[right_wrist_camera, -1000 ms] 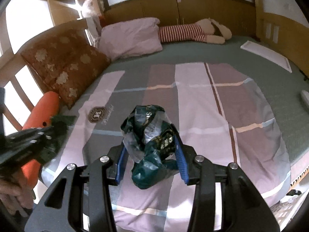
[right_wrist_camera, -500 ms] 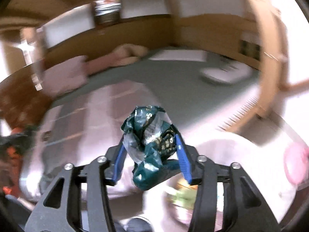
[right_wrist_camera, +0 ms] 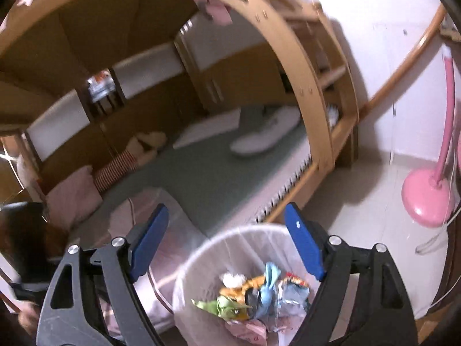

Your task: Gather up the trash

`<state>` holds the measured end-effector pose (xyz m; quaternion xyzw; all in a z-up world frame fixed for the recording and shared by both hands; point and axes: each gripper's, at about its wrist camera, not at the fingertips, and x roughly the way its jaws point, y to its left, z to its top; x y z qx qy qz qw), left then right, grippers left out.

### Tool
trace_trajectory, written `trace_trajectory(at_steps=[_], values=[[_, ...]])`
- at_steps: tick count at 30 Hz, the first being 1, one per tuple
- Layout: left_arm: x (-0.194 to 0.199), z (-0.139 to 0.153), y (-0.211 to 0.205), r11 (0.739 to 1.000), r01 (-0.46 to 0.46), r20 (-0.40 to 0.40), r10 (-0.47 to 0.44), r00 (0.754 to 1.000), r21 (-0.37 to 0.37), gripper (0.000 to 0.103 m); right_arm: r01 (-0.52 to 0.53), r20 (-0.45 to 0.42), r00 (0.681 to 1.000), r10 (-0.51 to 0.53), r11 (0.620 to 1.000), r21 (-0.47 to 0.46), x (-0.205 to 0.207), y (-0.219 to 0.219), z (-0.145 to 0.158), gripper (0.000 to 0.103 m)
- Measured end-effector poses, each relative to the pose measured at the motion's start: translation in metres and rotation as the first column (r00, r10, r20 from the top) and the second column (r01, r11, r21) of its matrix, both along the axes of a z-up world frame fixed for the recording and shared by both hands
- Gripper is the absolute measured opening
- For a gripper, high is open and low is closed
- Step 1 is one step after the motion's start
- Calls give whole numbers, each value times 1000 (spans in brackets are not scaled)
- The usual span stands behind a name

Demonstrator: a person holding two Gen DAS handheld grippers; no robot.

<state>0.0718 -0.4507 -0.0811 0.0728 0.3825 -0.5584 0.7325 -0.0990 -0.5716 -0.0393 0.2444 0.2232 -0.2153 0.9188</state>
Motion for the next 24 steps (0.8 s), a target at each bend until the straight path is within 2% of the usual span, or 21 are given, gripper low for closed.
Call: trace_trajectory(at_steps=[1, 4, 7, 9, 11, 12, 14, 15, 17, 20, 23, 24], values=[[1, -5, -10, 1000, -5, -2, 5, 1000, 11, 93, -2, 13, 1000, 2, 1000, -21, -4, 4, 8, 83], [15, -24, -14, 998, -54, -20, 55, 998, 33, 96, -39, 1, 999, 39, 997, -63, 1, 18, 13, 86], [50, -35, 31, 987, -162, -104, 163, 981, 24, 96, -103, -36, 994, 100, 992, -72, 18, 32, 3, 86], [76, -34, 78, 965, -261, -106, 263, 959, 33, 96, -142, -65, 988, 137, 987, -76, 35, 44, -7, 86], [96, -29, 128, 928, -369, -64, 371, 926, 44, 97, -192, -97, 978, 187, 980, -48, 57, 62, -15, 86], [107, -26, 167, 892, -449, -24, 450, 893, 50, 97, -226, -102, 969, 223, 974, -26, 70, 72, -19, 86], [119, -23, 214, 832, -549, 33, 549, 835, 71, 98, -284, -119, 953, 280, 959, -17, 94, 95, -21, 87], [125, -21, 251, 783, -616, 68, 612, 788, 83, 99, -326, -132, 938, 321, 945, -19, 112, 112, -22, 87], [129, -16, 293, 729, -678, 102, 670, 735, 92, 100, -396, -155, 909, 387, 918, -31, 140, 143, -20, 89], [133, -12, 358, 634, -768, 122, 758, 640, 92, 100, -515, -184, 848, 497, 855, -61, 188, 203, -18, 94], [130, -11, 417, 525, -848, 134, 837, 530, 75, 100, -599, -181, 795, 579, 797, -76, 226, 257, -18, 94], [128, -14, 436, 480, -875, 134, 864, 485, 65, 100, -623, -174, 777, 605, 778, -79, 241, 279, -18, 94]])
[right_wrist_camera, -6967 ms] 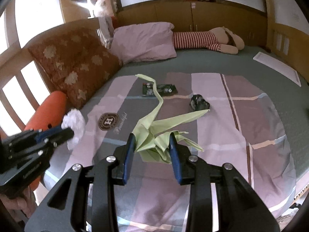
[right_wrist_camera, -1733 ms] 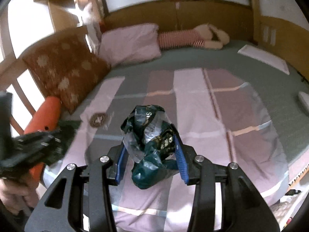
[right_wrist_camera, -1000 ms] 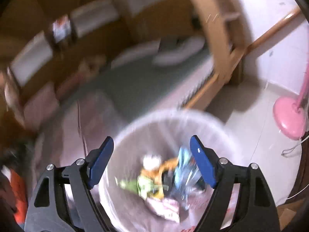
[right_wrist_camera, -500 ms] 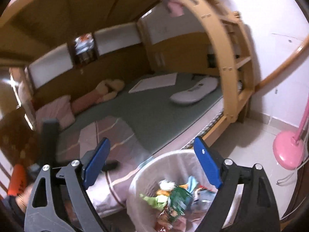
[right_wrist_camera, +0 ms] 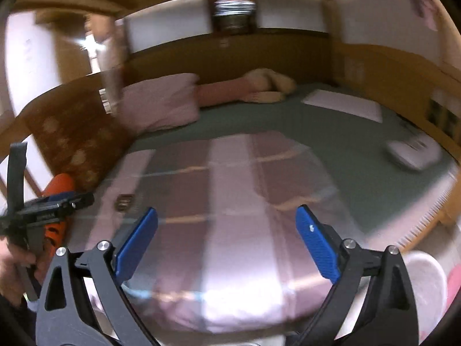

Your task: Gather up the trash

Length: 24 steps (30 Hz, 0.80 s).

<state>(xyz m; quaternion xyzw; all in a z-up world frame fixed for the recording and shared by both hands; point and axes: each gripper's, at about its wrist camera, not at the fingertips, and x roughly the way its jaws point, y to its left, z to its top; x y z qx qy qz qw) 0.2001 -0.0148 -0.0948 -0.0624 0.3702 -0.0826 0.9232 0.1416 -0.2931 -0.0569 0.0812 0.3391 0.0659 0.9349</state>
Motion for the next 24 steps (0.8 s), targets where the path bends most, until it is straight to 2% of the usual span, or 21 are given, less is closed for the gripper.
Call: trace_trajectory(at_steps=[4, 6, 8, 11, 13, 19, 24], values=[[5, -16, 48, 989, -145, -21, 145, 989, -4, 100, -71, 14, 997, 71, 997, -41, 34, 59, -2, 95], [9, -22, 60, 984, -175, -54, 176, 983, 14, 100, -96, 13, 995, 98, 992, -88, 47, 86, -8, 95], [8, -21, 68, 983, -181, -42, 181, 982, 21, 100, -94, 15, 995, 96, 988, -123, 53, 100, -15, 95], [4, -16, 73, 979, -199, 0, 199, 980, 52, 100, -85, 16, 996, 87, 990, -117, 53, 102, -32, 95], [4, -15, 69, 976, -205, 24, 203, 979, 79, 100, -88, -20, 996, 86, 991, -101, 57, 99, -44, 95], [8, -19, 55, 979, -176, 10, 176, 984, 100, 100, -67, -42, 997, 66, 997, -33, 62, 81, -53, 95], [8, -21, 45, 982, -151, 6, 152, 988, 109, 100, -70, -47, 997, 69, 997, -32, 62, 80, -56, 95]])
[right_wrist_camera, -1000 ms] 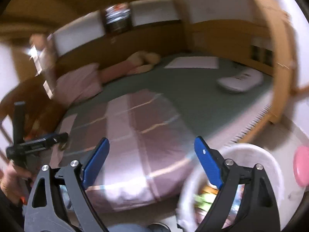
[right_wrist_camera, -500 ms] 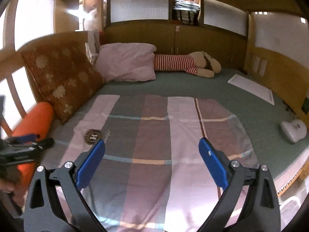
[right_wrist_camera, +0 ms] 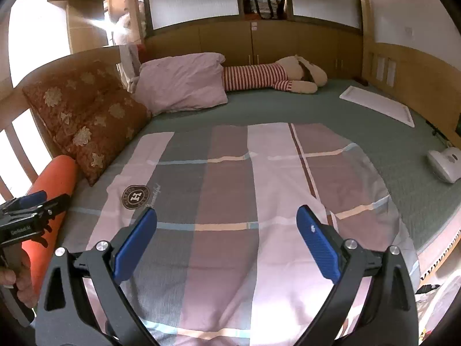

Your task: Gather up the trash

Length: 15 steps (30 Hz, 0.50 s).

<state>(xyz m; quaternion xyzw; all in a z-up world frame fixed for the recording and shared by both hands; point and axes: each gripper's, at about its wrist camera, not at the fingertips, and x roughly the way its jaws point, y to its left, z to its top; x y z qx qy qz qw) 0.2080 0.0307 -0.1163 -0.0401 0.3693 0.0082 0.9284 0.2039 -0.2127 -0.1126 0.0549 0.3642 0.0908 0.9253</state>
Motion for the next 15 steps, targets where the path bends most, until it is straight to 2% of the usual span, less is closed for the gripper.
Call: trace_trajectory(at_steps=[15], values=[[1, -5, 6, 1000, -8, -9, 8, 1000, -3, 100, -12, -7, 1000, 12, 1000, 1, 0, 4, 0, 95]])
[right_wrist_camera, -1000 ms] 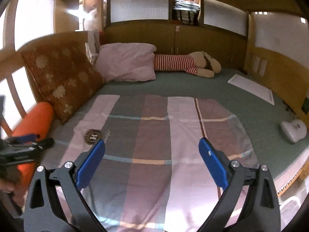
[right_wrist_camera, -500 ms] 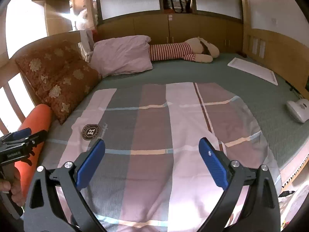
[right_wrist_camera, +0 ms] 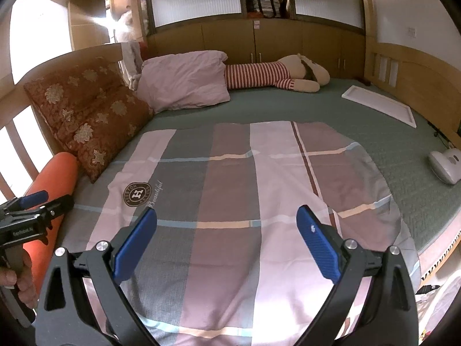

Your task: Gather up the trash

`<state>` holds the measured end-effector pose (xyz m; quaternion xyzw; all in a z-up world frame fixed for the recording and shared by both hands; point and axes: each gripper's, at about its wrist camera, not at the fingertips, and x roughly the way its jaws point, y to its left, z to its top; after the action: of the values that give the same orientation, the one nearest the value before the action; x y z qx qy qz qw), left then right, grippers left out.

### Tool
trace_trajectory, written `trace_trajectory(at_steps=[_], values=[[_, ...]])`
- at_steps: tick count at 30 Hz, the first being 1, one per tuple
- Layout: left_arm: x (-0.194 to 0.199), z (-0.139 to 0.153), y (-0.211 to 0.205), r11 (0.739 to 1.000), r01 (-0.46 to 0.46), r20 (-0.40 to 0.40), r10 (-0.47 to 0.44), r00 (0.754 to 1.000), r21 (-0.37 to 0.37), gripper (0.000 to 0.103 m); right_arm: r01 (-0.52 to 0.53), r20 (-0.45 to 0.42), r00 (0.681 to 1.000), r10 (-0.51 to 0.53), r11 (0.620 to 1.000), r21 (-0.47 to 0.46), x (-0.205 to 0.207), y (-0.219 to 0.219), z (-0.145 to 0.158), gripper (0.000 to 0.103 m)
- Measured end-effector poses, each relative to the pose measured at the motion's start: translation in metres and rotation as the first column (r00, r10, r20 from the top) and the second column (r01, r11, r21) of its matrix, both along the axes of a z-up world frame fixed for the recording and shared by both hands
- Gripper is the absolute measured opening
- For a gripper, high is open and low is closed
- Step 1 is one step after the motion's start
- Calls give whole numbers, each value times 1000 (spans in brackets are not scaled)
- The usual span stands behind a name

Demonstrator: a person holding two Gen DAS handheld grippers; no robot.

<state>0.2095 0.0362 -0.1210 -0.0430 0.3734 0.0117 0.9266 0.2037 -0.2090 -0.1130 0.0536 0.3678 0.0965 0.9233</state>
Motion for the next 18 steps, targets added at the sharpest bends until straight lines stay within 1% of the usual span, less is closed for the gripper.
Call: trace_trajectory(at_steps=[7, 10, 14, 16, 18], values=[[2, 0, 2, 1000, 1, -5, -1, 1000, -7, 100, -1, -6, 1000, 1, 1000, 2, 1, 1, -1, 95], [3, -1, 2, 1000, 16, -24, -17, 1000, -22, 100, -1, -7, 1000, 1, 1000, -3, 1, 2, -1, 95], [2, 2, -2, 1000, 10, -18, -10, 1000, 22, 100, 1, -8, 1000, -1, 1000, -9, 0, 6, -3, 95], [3, 0, -2, 999, -9, -52, 11, 999, 41, 100, 2, -9, 1000, -2, 1000, -7, 0, 6, -3, 95], [7, -4, -2, 999, -17, -90, 21, 996, 43, 100, 1, -9, 1000, -1, 1000, -8, 0, 5, -3, 95]])
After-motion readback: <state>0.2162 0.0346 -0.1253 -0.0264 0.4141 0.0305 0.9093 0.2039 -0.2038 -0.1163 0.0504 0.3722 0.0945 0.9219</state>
